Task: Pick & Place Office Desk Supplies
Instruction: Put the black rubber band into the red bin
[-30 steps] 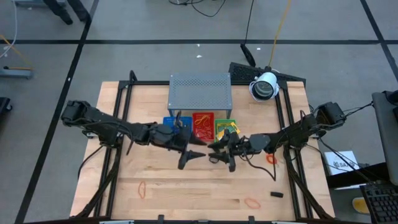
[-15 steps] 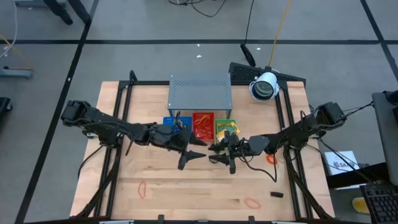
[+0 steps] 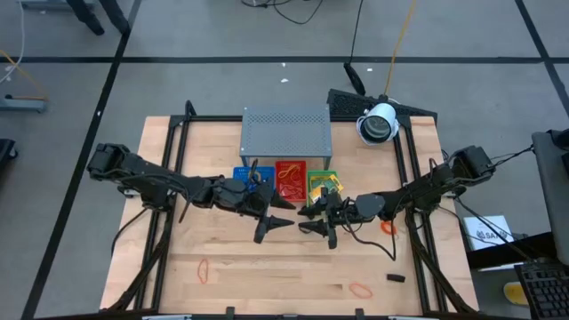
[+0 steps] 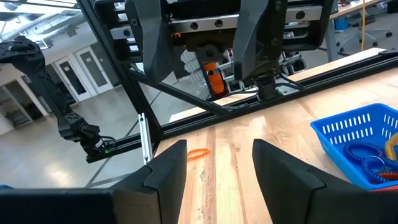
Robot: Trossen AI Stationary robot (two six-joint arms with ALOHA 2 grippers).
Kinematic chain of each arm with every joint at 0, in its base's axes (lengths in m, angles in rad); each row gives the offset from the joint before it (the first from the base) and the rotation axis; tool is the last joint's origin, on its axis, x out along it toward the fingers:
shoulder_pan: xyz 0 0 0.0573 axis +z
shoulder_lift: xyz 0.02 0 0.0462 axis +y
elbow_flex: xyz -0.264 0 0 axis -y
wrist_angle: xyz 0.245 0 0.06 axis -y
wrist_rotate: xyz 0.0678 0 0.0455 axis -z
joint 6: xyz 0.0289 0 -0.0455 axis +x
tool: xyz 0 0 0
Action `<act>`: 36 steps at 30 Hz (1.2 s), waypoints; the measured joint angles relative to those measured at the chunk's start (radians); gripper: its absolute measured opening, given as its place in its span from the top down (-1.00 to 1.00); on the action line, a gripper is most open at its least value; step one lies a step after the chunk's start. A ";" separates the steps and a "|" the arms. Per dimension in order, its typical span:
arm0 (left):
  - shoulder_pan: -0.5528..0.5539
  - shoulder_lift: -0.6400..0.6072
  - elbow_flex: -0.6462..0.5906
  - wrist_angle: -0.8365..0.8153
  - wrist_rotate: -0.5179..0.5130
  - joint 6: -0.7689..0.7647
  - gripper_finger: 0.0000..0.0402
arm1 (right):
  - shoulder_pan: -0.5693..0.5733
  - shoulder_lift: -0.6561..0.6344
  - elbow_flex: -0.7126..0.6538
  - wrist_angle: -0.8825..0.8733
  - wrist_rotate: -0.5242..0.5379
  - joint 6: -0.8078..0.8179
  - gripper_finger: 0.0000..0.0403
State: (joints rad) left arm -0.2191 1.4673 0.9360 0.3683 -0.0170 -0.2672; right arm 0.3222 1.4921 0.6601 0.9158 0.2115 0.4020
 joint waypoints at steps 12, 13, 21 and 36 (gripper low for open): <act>-0.001 0.000 0.000 0.000 0.000 -0.001 -0.12 | 0.000 0.000 0.000 0.000 0.000 -0.003 0.12; -0.001 0.000 0.000 0.000 0.000 -0.003 -0.12 | 0.000 0.000 0.000 0.000 0.000 -0.003 0.12; -0.001 0.000 0.000 0.002 -0.007 0.001 -0.12 | 0.000 0.000 0.000 0.000 0.000 -0.003 0.10; -0.030 0.000 0.000 0.003 -0.018 0.018 -0.12 | -0.011 0.001 0.000 0.070 -0.003 -0.105 0.09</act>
State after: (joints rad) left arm -0.2490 1.4673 0.9360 0.3714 -0.0353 -0.2492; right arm 0.3107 1.4929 0.6601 0.9853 0.2081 0.2973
